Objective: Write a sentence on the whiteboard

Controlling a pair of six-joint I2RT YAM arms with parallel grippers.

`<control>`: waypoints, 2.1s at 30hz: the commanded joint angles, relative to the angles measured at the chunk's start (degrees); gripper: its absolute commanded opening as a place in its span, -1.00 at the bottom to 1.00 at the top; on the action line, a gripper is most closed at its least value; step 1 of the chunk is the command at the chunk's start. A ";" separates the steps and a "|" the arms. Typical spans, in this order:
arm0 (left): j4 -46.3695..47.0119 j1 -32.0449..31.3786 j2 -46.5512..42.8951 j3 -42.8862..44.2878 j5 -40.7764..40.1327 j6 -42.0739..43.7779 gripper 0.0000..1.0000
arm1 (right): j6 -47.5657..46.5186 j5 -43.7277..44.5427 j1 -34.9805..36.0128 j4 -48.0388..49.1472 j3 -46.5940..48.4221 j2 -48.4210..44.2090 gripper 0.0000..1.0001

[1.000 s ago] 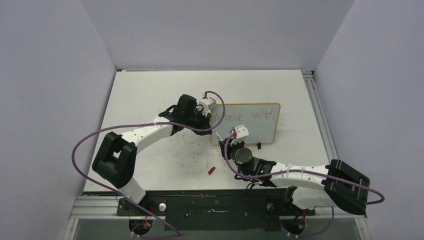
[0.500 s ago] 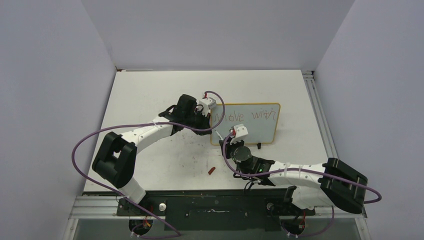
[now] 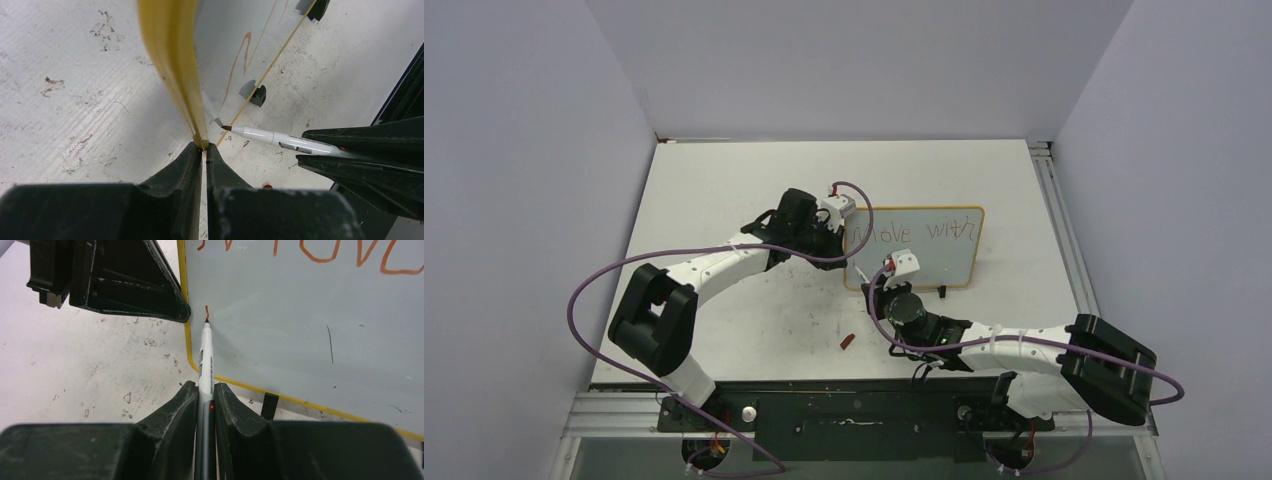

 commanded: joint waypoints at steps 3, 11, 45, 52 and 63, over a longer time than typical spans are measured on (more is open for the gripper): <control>0.97 0.39 -1.80 2.88 0.60 0.36 -1.00 | 3.39 -1.67 0.10 0.28 -1.81 1.42 -0.89; 0.93 0.39 -1.72 2.82 0.56 0.34 -1.00 | 4.84 -3.26 1.16 0.53 -2.80 2.97 -0.89; 0.67 0.83 -1.41 2.97 0.51 0.19 -1.00 | -1.60 -3.33 -1.25 -1.89 1.73 -8.59 -0.89; 0.93 0.83 -1.63 2.80 0.48 0.10 -1.00 | -1.74 -3.85 -1.95 -1.09 2.44 -6.94 -0.89; 0.93 0.83 -1.54 2.86 0.56 0.10 -1.00 | -2.51 -5.09 -2.47 0.67 3.30 -3.87 -0.89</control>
